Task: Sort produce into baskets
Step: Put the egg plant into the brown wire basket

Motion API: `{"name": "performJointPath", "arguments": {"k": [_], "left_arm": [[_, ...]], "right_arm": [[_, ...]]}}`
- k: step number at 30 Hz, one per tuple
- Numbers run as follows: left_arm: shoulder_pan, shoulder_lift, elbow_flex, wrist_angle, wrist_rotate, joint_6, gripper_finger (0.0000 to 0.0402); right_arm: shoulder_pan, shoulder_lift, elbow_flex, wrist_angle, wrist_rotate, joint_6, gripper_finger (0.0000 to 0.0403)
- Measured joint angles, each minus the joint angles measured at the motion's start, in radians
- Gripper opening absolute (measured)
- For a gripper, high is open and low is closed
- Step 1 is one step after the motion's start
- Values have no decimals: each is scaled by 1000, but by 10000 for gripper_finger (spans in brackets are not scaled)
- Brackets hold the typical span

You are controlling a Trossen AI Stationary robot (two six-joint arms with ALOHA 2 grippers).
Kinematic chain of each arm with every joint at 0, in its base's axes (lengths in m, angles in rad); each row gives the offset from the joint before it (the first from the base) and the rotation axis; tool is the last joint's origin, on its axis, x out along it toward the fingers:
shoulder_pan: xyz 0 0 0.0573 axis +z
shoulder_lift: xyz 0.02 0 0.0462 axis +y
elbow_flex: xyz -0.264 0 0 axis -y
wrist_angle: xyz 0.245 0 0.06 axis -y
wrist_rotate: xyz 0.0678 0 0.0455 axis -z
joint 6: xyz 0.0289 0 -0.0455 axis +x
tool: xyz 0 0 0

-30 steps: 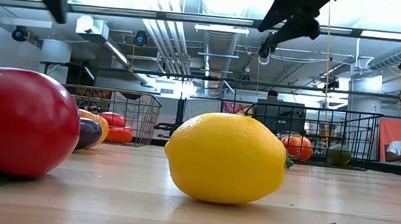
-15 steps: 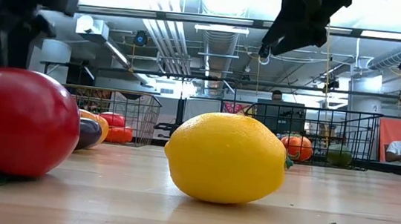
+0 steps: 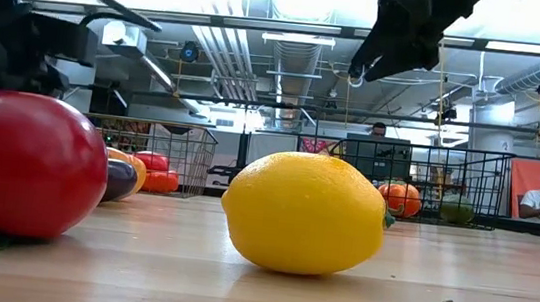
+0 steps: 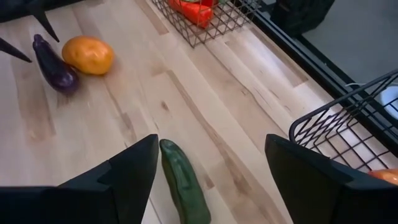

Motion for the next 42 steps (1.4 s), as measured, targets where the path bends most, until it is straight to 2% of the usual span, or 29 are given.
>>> {"name": "performJointPath", "arguments": {"k": [9,12,15,23,25,29,33,38,42], "left_arm": [[0,0,-63,108,0,6,257],[0,1,-74,138,-10,6,244],[0,0,-74,141,-16,9,214],[0,1,-68,142,-2,10,89],[0,0,-68,143,8,9,75],[-2,0,-58,142,20,7,76],[-8,0,2,127,46,55,79],[-11,-1,131,16,44,127,79],[-11,-2,268,-136,-29,177,79]], "right_arm": [[0,0,0,6,0,3,280],[0,0,0,6,0,3,283],[0,0,0,6,1,3,286],[0,0,0,6,2,3,279],[0,0,0,6,1,3,277],[0,0,0,6,1,3,278],[0,0,0,6,1,3,278],[0,0,-1,6,2,2,274],[0,0,-1,6,2,1,277]]}}
